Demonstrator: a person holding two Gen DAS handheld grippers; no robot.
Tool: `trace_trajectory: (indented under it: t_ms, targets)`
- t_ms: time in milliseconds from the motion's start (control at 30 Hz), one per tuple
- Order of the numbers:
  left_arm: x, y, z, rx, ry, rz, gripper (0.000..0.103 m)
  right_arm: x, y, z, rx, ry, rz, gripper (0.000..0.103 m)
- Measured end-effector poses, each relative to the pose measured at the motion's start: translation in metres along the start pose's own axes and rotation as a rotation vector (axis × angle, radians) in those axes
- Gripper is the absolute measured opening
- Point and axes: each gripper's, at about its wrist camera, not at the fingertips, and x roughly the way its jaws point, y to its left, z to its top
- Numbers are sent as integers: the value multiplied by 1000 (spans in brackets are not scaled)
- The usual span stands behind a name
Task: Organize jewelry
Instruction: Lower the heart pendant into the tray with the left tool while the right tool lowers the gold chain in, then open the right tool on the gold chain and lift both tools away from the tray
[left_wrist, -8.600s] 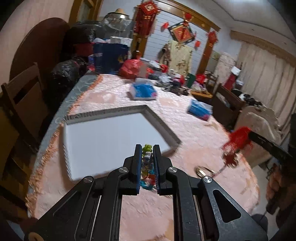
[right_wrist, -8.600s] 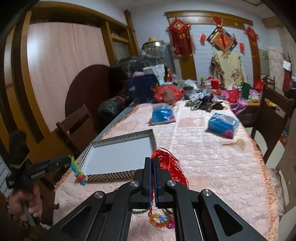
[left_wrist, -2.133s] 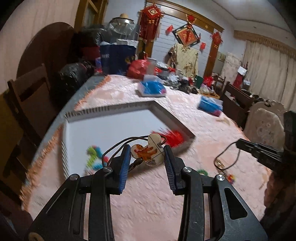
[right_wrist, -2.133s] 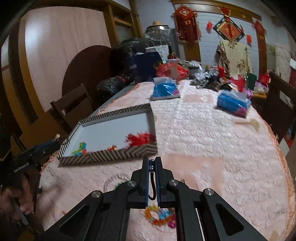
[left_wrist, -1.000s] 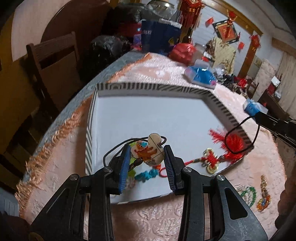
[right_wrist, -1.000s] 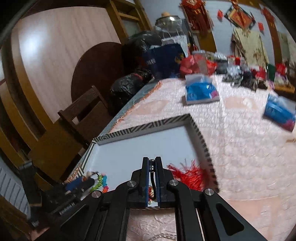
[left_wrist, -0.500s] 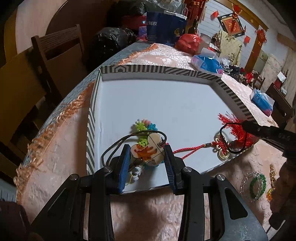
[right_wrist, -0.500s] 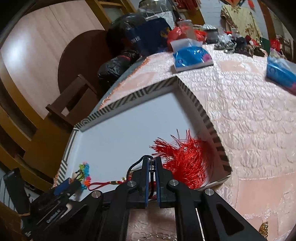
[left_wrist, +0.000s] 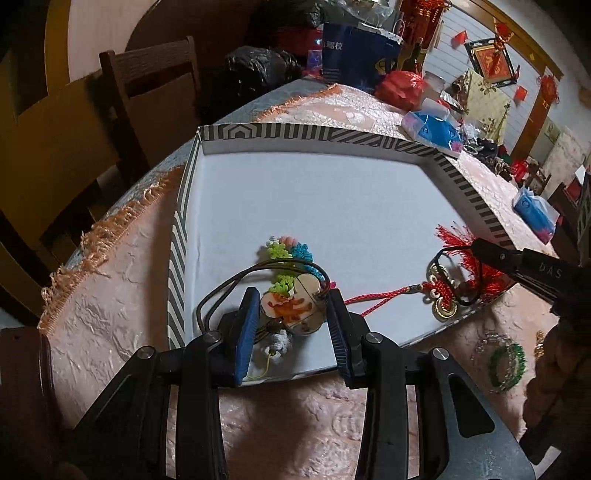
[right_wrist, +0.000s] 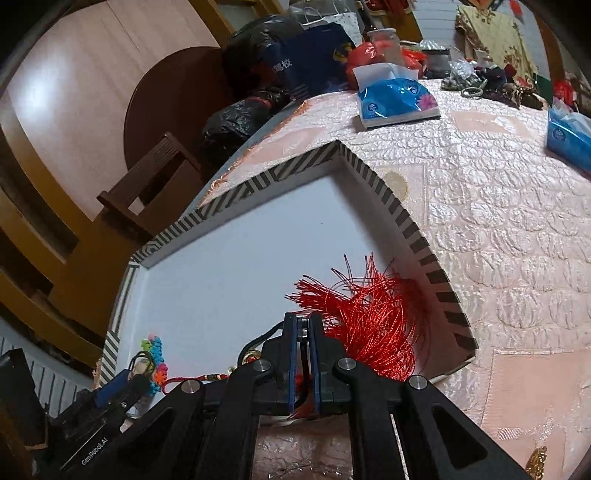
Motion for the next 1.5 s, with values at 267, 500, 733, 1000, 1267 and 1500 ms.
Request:
trace_trajectory:
  t_ms: [267, 500, 733, 1000, 1267, 1500]
  targets:
    - [1, -3, 8, 36, -11, 6, 60, -21, 0, 5, 4, -49, 1, 33]
    - [-14, -2, 18, 65, -33, 37, 69, -64, 5, 0, -56, -94, -86, 33]
    - [-49, -21, 3, 164, -64, 28, 78, -119, 3, -38, -155, -107, -237, 36]
    - [-67, -65, -45, 268, -19, -81, 79, -182, -20, -103, -177, -163, -345, 40]
    - [-56, -103, -88, 416, -2, -155, 79, -200, -53, -131, 97, -217, -352, 42]
    - [-40, -98, -95, 390, 39, -118, 79, -194, -48, -130, 67, -207, -398, 42]
